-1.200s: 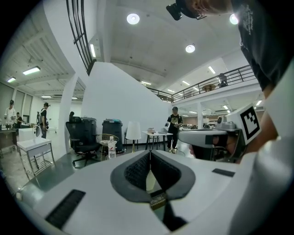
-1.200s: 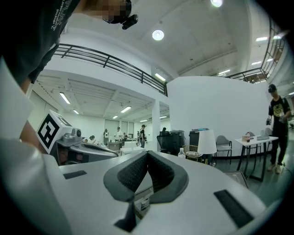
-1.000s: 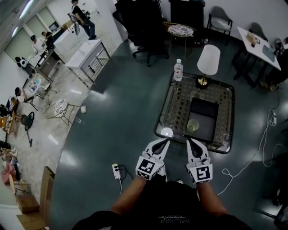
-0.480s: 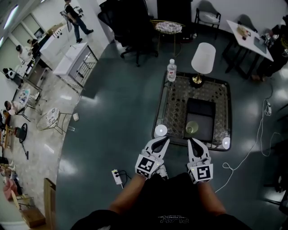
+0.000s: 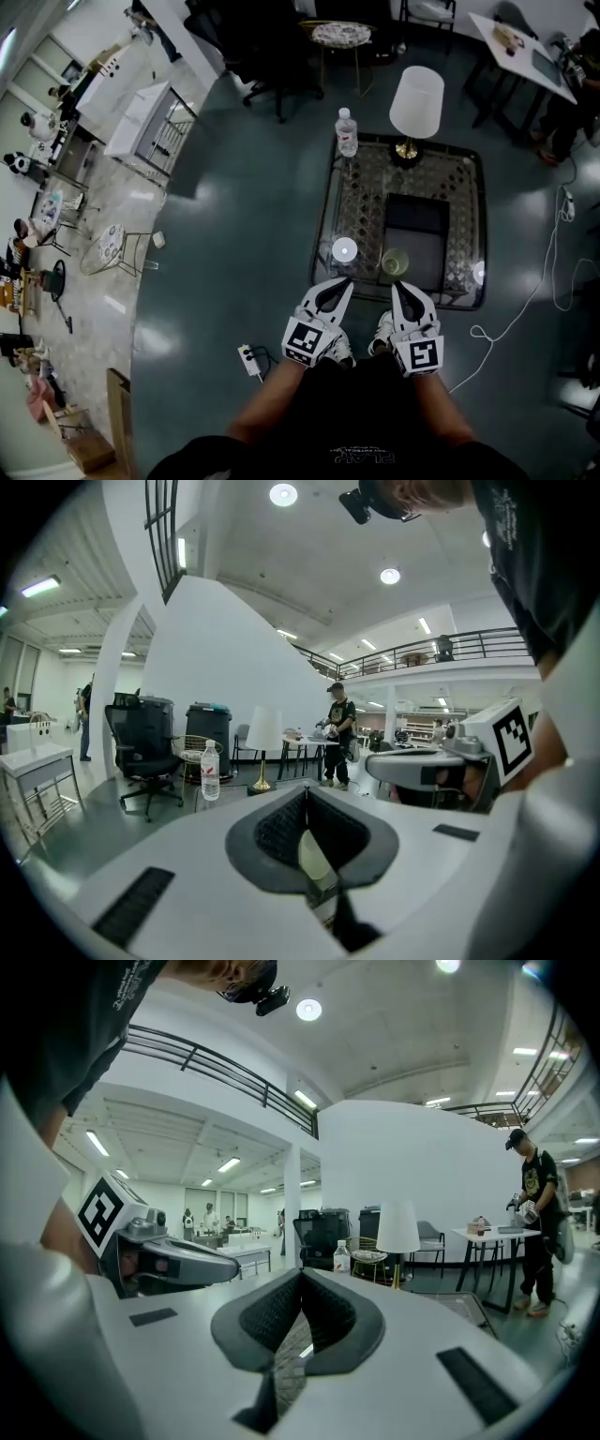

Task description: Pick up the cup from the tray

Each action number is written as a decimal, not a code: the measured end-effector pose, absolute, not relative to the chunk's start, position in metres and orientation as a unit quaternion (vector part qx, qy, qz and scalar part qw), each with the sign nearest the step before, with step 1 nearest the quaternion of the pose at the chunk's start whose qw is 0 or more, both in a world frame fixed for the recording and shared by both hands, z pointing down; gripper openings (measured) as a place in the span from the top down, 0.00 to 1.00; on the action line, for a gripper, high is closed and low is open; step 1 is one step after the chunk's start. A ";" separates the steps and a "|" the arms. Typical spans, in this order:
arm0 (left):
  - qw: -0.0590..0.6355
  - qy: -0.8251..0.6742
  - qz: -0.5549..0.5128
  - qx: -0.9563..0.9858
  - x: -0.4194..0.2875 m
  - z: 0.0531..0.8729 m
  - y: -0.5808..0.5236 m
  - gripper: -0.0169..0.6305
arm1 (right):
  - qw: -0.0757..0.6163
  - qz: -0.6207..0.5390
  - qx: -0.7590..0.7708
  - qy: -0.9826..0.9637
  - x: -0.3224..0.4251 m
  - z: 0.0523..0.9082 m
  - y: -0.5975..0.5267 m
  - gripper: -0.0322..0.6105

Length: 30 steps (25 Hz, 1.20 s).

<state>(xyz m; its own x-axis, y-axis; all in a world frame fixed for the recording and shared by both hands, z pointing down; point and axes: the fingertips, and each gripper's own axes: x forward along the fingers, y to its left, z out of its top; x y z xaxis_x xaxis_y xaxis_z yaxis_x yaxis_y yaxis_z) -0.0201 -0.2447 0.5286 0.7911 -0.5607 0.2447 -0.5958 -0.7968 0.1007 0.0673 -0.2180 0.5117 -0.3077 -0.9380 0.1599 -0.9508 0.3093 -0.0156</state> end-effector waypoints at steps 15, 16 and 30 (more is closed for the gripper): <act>0.116 -0.338 0.132 0.924 0.004 0.577 -0.268 0.96 | 0.057 0.087 0.547 -0.831 0.086 0.583 -0.229 0.68; 0.118 -0.340 0.133 0.923 0.003 0.579 -0.268 0.96 | 0.060 0.094 0.550 -0.828 0.088 0.588 -0.231 0.64; 0.131 -0.361 0.156 0.910 -0.021 0.609 -0.263 0.96 | 0.160 0.157 0.569 -0.791 0.104 0.712 -0.259 0.25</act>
